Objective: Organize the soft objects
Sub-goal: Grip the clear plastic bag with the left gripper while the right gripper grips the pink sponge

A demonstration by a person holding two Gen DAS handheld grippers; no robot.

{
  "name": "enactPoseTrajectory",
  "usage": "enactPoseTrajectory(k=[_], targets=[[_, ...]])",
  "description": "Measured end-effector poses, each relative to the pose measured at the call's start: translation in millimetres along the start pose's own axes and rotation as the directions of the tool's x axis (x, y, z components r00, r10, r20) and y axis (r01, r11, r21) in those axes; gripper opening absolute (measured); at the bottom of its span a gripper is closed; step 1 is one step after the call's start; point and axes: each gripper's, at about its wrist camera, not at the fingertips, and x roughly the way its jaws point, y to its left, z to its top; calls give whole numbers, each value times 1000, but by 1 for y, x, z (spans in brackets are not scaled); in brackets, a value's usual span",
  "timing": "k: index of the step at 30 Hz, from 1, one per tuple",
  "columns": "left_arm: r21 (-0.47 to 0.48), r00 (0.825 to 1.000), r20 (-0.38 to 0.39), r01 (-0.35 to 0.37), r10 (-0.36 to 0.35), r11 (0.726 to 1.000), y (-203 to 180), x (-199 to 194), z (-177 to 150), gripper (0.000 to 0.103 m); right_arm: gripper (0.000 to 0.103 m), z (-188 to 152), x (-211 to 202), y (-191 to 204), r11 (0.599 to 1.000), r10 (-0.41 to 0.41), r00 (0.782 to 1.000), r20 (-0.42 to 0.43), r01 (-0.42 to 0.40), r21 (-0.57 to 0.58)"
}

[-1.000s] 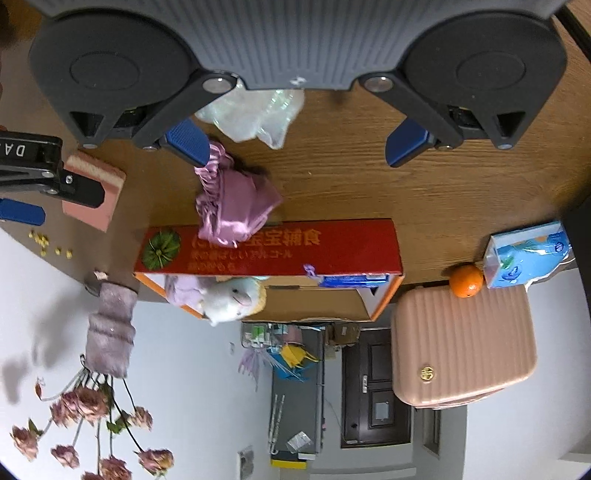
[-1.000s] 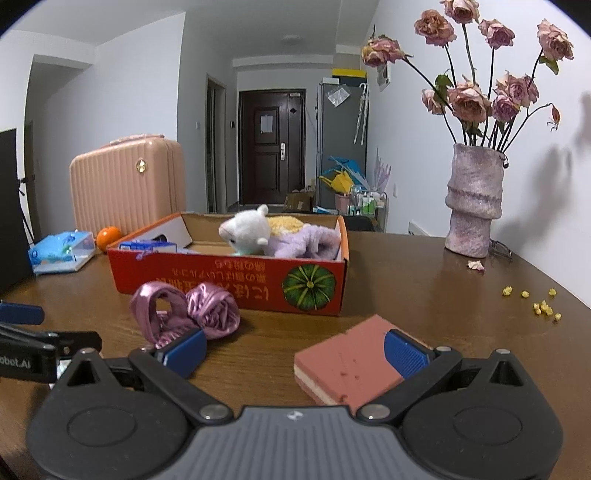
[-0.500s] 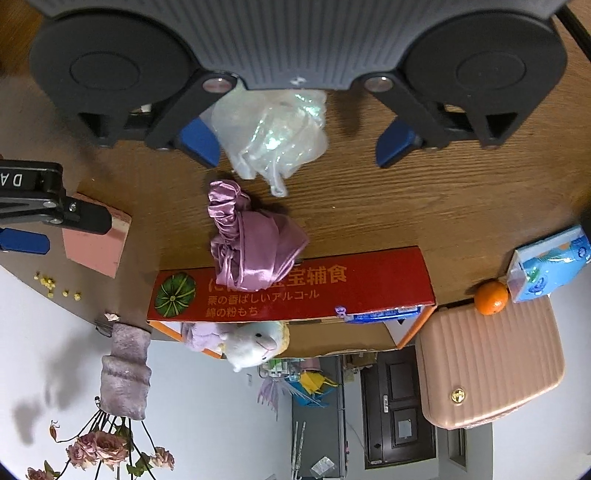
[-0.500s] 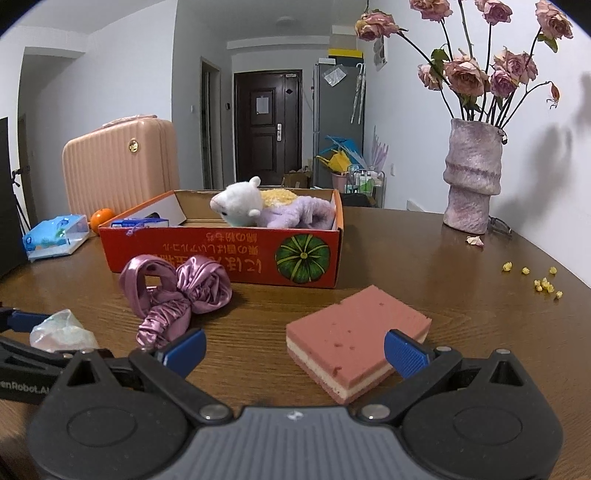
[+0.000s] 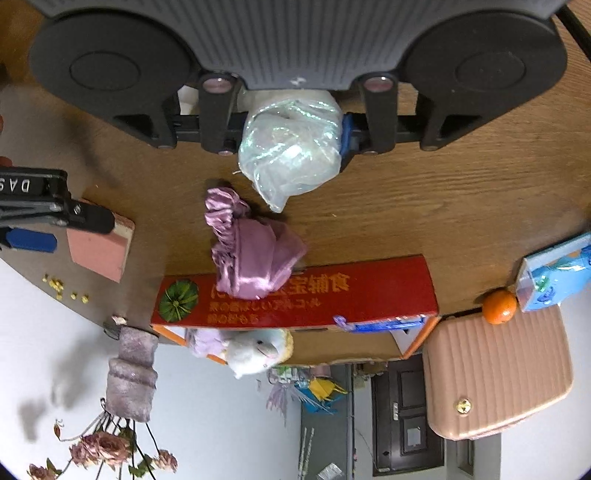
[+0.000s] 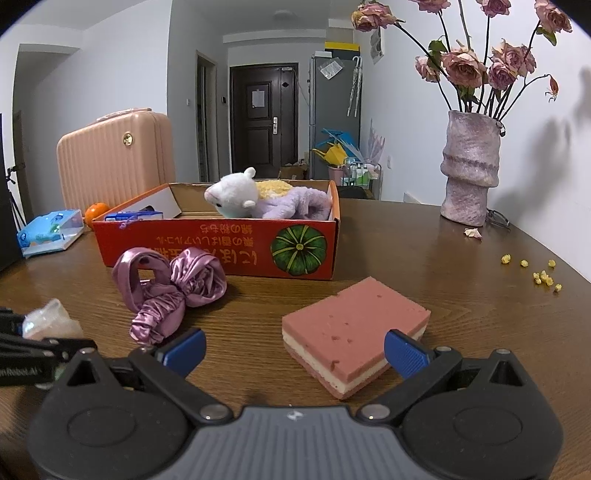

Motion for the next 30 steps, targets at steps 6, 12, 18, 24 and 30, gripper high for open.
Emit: enactPoseTrajectory(k=[6,12,18,24,30], targets=[[-24,997,62,-45,46,999,12,-9,5,41,103,-1,2,0,1000,-12,1000,-4,12,0],[-70,989,110,-91,98,993,31,-17,11,41,103,0,5,2,999,-43,999,-6,43,-10],[-117,980,149,-113,130,987,47,-25,15,41,103,7,14,-3,995,-93,996,-17,93,29],[-143,976,155,-134,156,981,55,-26,16,41,103,20,38,-7,986,-148,987,-67,153,72],[-145,973,173,-126,151,981,55,-31,15,41,103,28,65,-10,968,-223,968,-118,234,86]])
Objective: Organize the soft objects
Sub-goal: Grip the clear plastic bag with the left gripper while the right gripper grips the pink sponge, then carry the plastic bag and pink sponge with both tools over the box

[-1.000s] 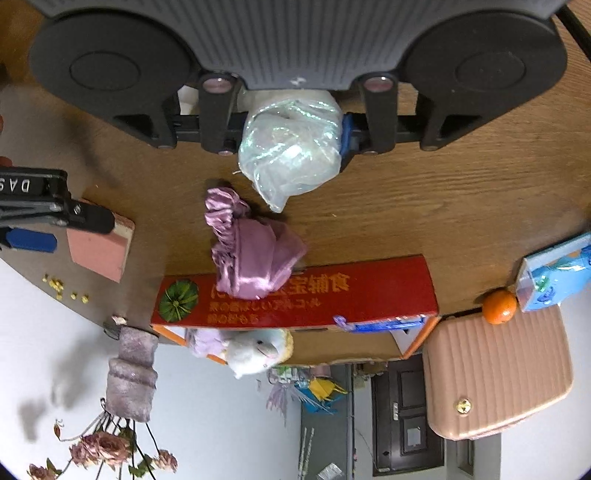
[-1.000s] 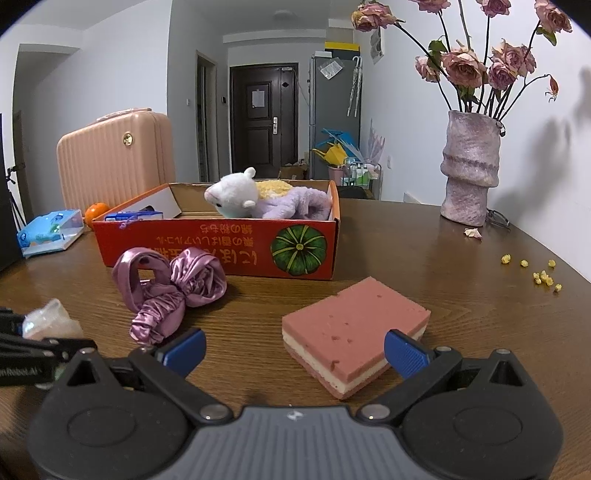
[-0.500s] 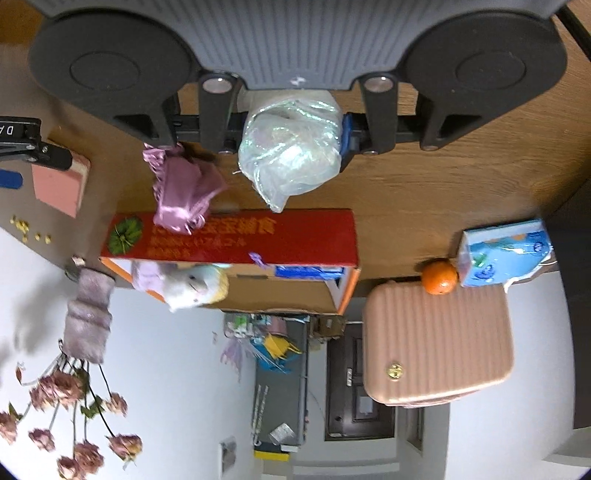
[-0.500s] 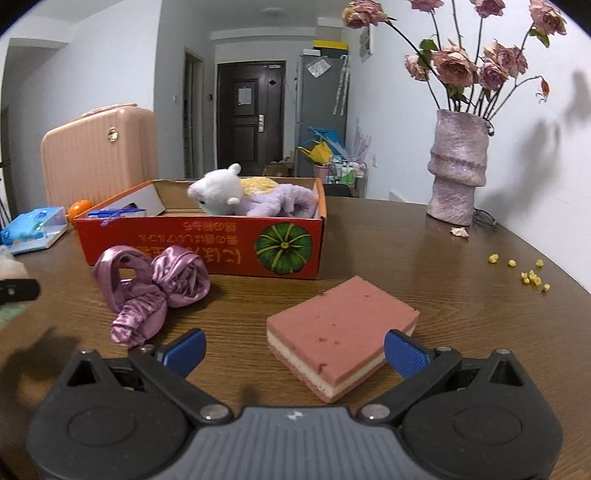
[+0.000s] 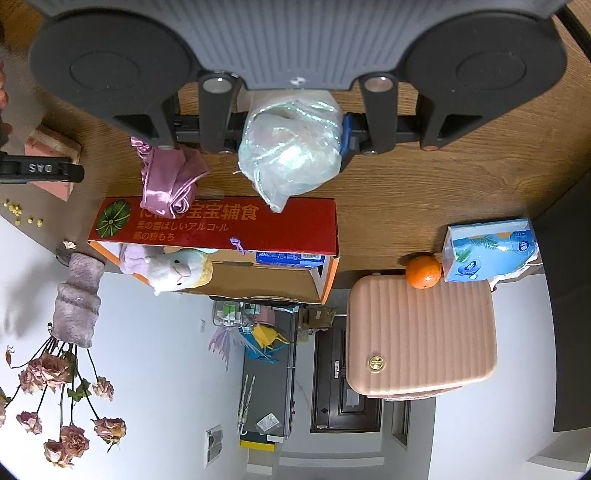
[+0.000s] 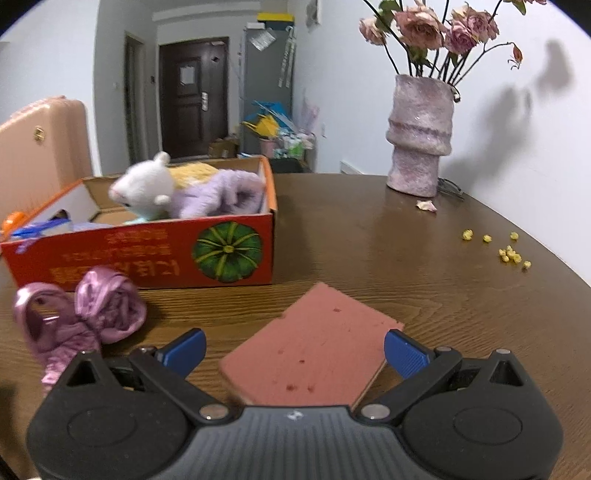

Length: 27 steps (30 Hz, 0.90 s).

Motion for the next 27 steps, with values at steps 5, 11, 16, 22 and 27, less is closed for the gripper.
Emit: enactPoseTrajectory(k=[5,11,16,22,27], targets=[[1,1000,-1,0,0,1000,0,0,0,41,103,2,9,0,1000,-19,1000,-4,19,0],[8,1000,-5,-6,6,1000,-2,0,-3,41,103,0,10,-8,999,-18,1000,-11,18,26],[9,1000,-8,-12,12,1000,-3,2,-3,41,103,0,11,-13,999,-19,1000,-19,19,47],[11,1000,-7,-14,14,1000,-4,2,-2,41,85,-3,18,-14,999,6,998,-62,-3,49],[11,1000,0,-19,19,1000,-3,1,-2,41,81,-7,11,-8,1000,12,999,-46,-12,14]])
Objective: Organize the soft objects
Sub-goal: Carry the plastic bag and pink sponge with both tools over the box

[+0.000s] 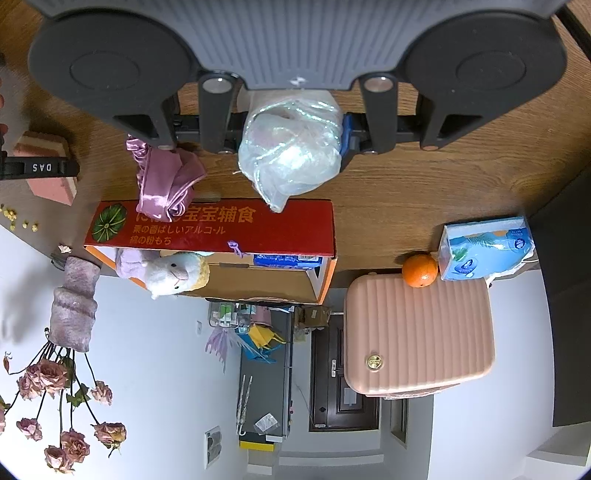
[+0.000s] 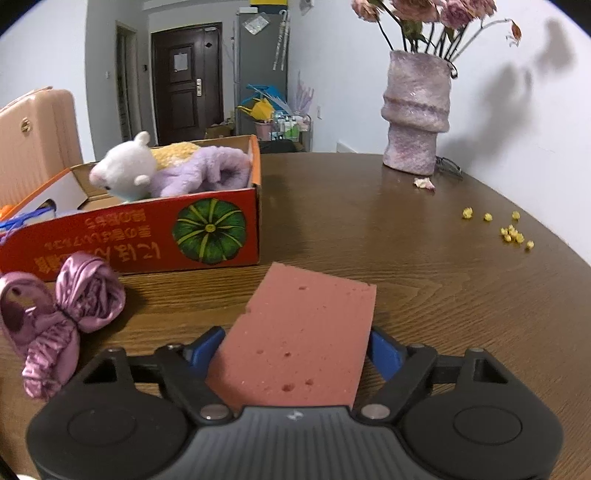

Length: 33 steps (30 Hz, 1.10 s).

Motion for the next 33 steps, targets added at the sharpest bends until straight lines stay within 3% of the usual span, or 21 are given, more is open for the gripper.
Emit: enactPoseTrajectory(k=[14,33], targets=[[-3,1000,5,-9,9,1000,1,-1,0,41,80,-5,-37,5,997,78,991,111,-76,-23],[0,998,60,1,-1,1000,-10,-12,18,41,80,15,-73,29,976,212,949,232,-194,-98]])
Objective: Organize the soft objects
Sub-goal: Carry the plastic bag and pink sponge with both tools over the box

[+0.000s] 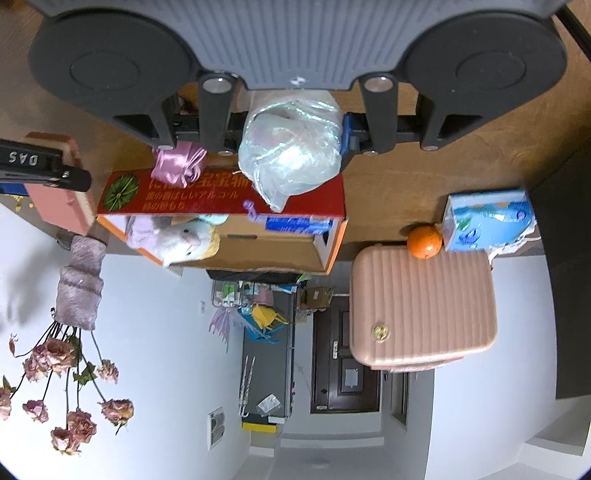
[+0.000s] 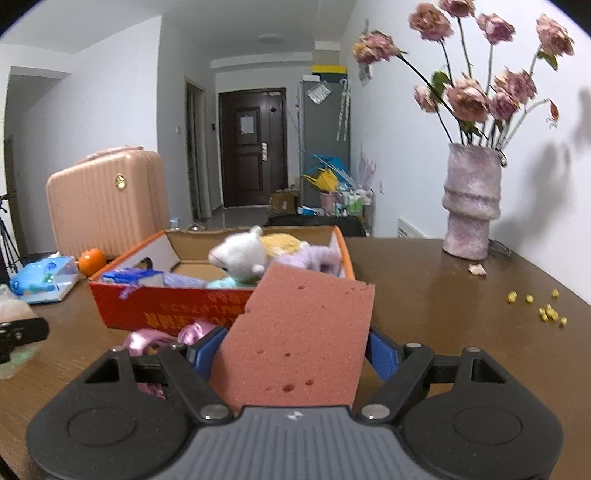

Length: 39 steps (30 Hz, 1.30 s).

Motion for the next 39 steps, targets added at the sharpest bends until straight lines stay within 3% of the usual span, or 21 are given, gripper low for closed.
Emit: enactPoseTrajectory(k=[18,39], targets=[[-43,995,100,14,-10,999,-14,15,47,41,80,40,15,30,994,93,989,119,-86,-67],[-98,995,102,7,3,995,4,73,79,41,80,67,73,41,991,111,984,139,-99,-91]])
